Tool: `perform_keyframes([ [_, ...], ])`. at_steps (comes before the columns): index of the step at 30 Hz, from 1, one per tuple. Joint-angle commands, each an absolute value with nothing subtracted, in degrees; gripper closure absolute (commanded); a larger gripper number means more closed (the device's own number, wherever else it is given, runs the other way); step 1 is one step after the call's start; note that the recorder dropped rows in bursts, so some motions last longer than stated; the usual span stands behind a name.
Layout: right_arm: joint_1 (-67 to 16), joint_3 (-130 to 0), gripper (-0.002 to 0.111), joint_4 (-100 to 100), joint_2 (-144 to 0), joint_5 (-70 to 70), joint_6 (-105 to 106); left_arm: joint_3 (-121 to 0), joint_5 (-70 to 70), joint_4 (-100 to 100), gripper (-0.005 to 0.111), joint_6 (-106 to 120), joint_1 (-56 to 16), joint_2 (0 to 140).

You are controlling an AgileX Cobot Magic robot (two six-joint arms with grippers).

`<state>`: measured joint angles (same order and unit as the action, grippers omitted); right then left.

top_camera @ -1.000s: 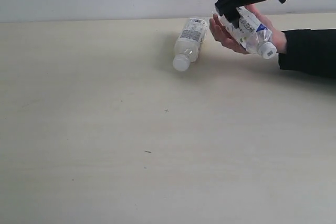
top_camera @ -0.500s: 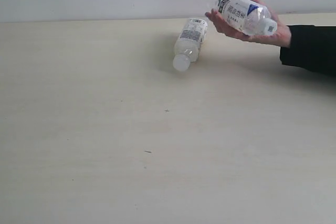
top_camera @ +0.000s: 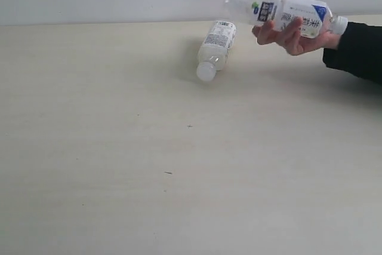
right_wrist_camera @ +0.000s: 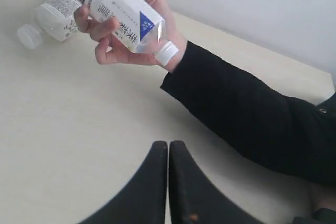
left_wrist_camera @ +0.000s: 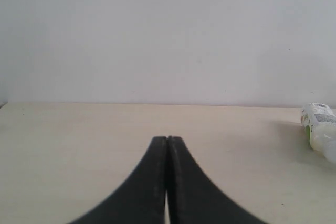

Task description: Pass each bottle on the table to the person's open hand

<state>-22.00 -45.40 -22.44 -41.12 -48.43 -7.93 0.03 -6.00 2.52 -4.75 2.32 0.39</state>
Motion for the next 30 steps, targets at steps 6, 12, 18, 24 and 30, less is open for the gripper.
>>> perform_keyframes([
  [6,-22.02,-27.08,0.107,-24.43,-23.40,-36.10,-8.73,0.00,-5.76,2.37,0.107,-4.71,2.17,0.00],
  [12,-22.02,-24.53,0.107,-26.36,-16.76,-36.57,-12.85,0.00,-5.76,2.37,0.107,-4.71,2.17,0.00],
  [18,-22.02,-23.31,0.107,-29.44,-12.24,-34.44,-15.50,0.00,-5.76,2.37,0.107,-4.71,2.17,0.00],
  [24,-22.02,-23.31,0.107,-29.57,-11.69,-34.31,-17.04,0.00,-5.76,2.37,0.107,-4.71,2.17,0.00],
  [30,-22.02,-23.31,0.107,-29.57,-11.61,-34.19,-17.12,0.00,-5.76,2.37,0.107,-4.71,2.17,0.00],
])
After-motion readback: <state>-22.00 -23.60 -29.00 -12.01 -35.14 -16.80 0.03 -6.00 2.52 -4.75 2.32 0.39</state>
